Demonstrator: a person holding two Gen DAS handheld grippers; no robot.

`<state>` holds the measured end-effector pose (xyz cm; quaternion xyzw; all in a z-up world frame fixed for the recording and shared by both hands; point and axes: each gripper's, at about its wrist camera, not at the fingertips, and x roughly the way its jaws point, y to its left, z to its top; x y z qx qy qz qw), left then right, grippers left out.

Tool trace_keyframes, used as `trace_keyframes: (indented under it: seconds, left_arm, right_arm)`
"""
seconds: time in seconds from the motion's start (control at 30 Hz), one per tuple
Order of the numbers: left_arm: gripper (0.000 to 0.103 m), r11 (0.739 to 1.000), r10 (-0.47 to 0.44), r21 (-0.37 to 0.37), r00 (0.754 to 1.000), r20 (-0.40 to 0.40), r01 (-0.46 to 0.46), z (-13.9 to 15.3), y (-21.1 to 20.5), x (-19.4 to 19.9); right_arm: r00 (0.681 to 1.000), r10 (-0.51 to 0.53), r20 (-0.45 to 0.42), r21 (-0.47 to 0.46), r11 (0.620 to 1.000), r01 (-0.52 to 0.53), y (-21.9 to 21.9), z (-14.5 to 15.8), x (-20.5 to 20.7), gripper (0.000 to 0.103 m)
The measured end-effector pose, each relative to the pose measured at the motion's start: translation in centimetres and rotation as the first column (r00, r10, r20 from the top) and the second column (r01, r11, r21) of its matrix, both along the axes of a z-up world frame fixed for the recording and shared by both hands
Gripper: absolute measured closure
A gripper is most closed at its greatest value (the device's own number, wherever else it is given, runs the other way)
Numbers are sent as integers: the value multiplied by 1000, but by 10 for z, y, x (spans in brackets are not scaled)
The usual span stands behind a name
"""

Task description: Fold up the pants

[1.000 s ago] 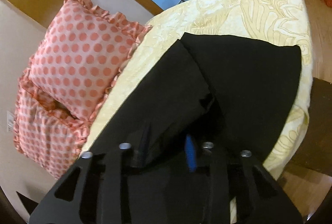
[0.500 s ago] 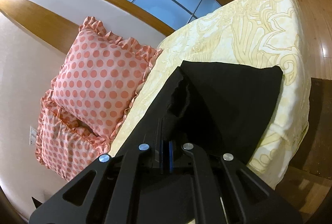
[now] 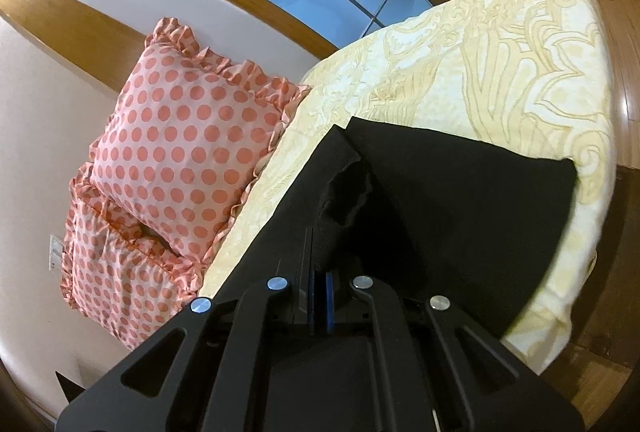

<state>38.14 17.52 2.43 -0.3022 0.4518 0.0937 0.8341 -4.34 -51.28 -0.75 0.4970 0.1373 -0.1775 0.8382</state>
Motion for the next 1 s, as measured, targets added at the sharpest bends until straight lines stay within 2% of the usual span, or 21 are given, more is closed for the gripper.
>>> trace_keyframes:
  seconds: [0.1,0.17,0.23,0.3,0.37,0.43,0.53,0.63,0.73,0.77,0.83,0.93,1.0]
  left_arm:
    - [95,1000,-10,4,999,49,10,14,5,-26]
    - [95,999,-32,22,994,109,30,34,8,-59]
    - [95,999,-49,32,982,184,44,57,11,-103]
    - [95,998,-55,44,960,273,44,81,15,-164]
    - [95,998,-48,55,942,331,32,95,18,-212]
    - [95,998,-23,55,930,366,3,93,24,-268]
    - [95,998,38,38,942,334,-54,60,28,-333]
    - [95,995,104,-17,961,254,-103,16,32,-363]
    - [94,987,148,-96,960,237,-129,-8,44,-374]
    - [92,985,158,-113,956,246,-134,-8,47,-376]
    - [86,984,168,-99,952,257,-147,-5,49,-378]
    - [72,984,179,-69,944,277,-167,1,48,-378]
    - [73,983,181,-65,942,284,-169,3,50,-374]
  right_arm:
    - [1000,0,1,-22,1000,0,-5,6,5,99]
    - [1000,-3,8,-39,999,3,-10,14,5,99]
    - [1000,-4,27,-54,999,6,-14,22,2,99]
    - [999,-12,50,-75,997,16,-16,31,-6,99]
    - [998,-27,56,-103,994,32,-16,36,-17,99]
    - [998,-42,36,-104,994,45,-18,31,-26,99]
    - [998,-58,-18,-69,996,56,-20,14,-34,99]
    - [996,-62,-61,-41,997,60,-21,1,-36,99]
    - [995,-64,-74,-38,997,62,-21,-2,-39,99]
    - [995,-65,-72,-34,997,62,-21,-2,-40,99]
    - [995,-65,-75,-33,998,62,-20,-2,-41,99]
    - [993,-63,-102,-21,998,61,-22,-5,-38,99]
    - [992,-51,-117,3,999,51,-26,-6,-33,99]
